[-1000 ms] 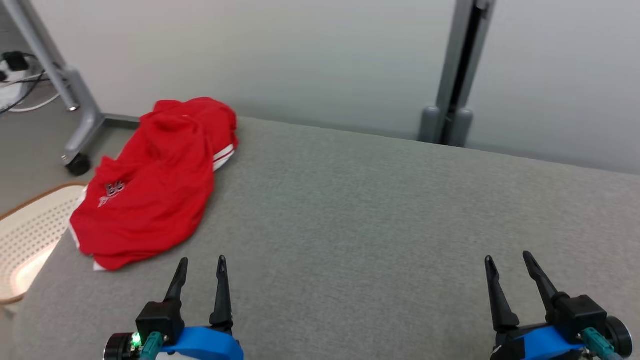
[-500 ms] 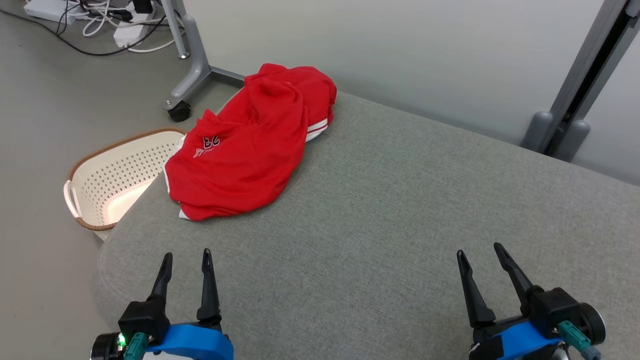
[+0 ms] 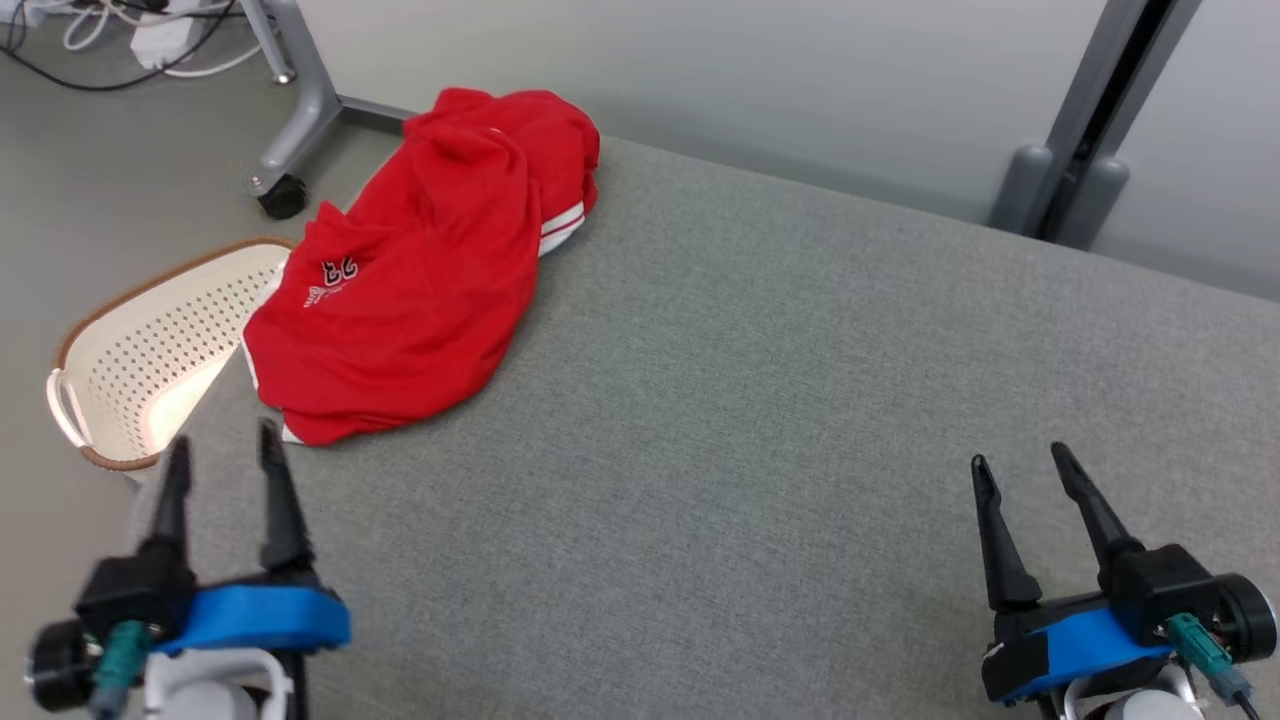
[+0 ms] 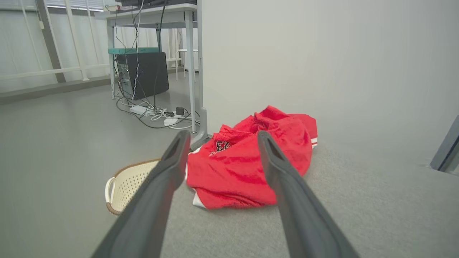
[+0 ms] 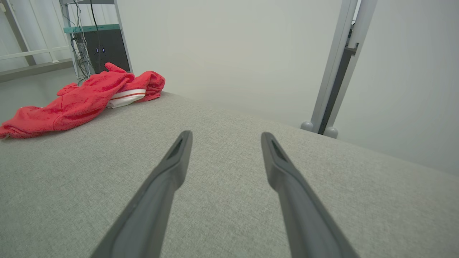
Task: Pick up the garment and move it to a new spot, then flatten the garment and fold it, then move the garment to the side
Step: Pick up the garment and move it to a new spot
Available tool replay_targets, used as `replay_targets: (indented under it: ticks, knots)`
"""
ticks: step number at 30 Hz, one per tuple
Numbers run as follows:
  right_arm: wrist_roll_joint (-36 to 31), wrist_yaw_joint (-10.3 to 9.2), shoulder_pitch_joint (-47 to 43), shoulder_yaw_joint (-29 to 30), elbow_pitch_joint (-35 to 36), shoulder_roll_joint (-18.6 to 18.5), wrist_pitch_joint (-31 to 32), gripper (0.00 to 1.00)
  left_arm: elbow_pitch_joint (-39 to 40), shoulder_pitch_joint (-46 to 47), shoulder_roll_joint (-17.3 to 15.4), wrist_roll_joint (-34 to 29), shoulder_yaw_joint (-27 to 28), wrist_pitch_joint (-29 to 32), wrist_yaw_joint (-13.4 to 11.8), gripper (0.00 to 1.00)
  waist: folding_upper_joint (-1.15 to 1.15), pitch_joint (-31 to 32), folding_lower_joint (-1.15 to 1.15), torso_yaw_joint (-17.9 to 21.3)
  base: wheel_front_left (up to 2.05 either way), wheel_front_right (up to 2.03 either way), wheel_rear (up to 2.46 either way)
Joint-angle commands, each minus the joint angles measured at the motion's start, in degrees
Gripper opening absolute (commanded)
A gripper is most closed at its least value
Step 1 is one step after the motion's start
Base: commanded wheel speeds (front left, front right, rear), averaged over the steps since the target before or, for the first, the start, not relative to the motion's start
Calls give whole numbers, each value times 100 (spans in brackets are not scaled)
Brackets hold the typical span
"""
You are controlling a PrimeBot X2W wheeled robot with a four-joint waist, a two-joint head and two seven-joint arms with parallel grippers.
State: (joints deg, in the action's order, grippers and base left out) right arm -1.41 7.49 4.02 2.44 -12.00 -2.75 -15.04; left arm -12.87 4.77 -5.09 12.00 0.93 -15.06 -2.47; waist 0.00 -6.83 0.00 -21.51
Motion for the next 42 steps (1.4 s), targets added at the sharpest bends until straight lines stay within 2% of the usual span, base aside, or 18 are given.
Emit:
replay_targets:
  ticks: [1,6,13,16,20,23,28,31,34,35,36,37,38,42]
  knots:
    - [-49,1,92,34,34,-23,-22,100,53,182,-120,-44,91,-18,19,100,0,-44,0,14,0,0,0]
    - [-296,1,268,80,149,-23,-22,100,-236,979,-825,-181,359,68,212,100,0,-398,0,155,0,0,0]
    - [-600,1,710,-174,230,-25,-22,100,-1264,2324,-1546,98,348,1113,701,100,0,-1069,0,411,0,0,0]
    - [-672,1,897,-320,239,-25,-22,100,-1758,2835,-1674,209,65,1504,890,100,0,-1349,0,535,0,0,0]
    - [-790,1,1123,-419,264,-26,-22,100,-2192,3350,-1713,537,-372,1872,995,100,0,-1695,0,687,0,0,0]
    - [-871,1,1243,-455,277,-25,-22,100,-2382,3564,-1679,1109,-862,2144,996,100,0,-1915,0,801,0,0,0]
    - [-955,1,1385,-402,326,-25,-22,100,-2438,3743,-1987,1907,-1712,2512,993,100,0,-2214,0,983,0,0,0]
    - [-1008,1,1420,-334,337,-28,-19,100,-2563,3826,-2203,2178,-2002,2653,994,100,0,-2348,0,1054,0,0,0]
    - [-995,0,1417,-298,329,-31,-10,100,-2748,3871,-2270,2400,-2299,2903,994,100,0,-2410,0,1105,0,0,0]
    - [-977,0,1416,-294,327,-32,-9,100,-2797,3867,-2282,2491,-2385,3009,994,90,0,-2417,0,1116,0,0,0]
    - [-960,0,1413,-291,326,-32,-8,100,-2820,3858,-2292,2577,-2452,3068,994,48,0,-2422,0,1126,0,0,0]
    - [-948,0,1410,-286,322,-32,-8,100,-2828,3869,-2317,2650,-2522,3092,995,28,0,-2422,0,1133,0,0,0]
    - [-926,0,1410,-280,317,-32,-8,100,-2816,3897,-2355,2694,-2576,3066,995,0,0,-2417,0,1138,0,0,0]
    - [-855,0,1392,-259,302,-30,-9,100,-2720,3914,-2538,2849,-2748,2907,995,0,0,-2308,0,1130,0,0,0]
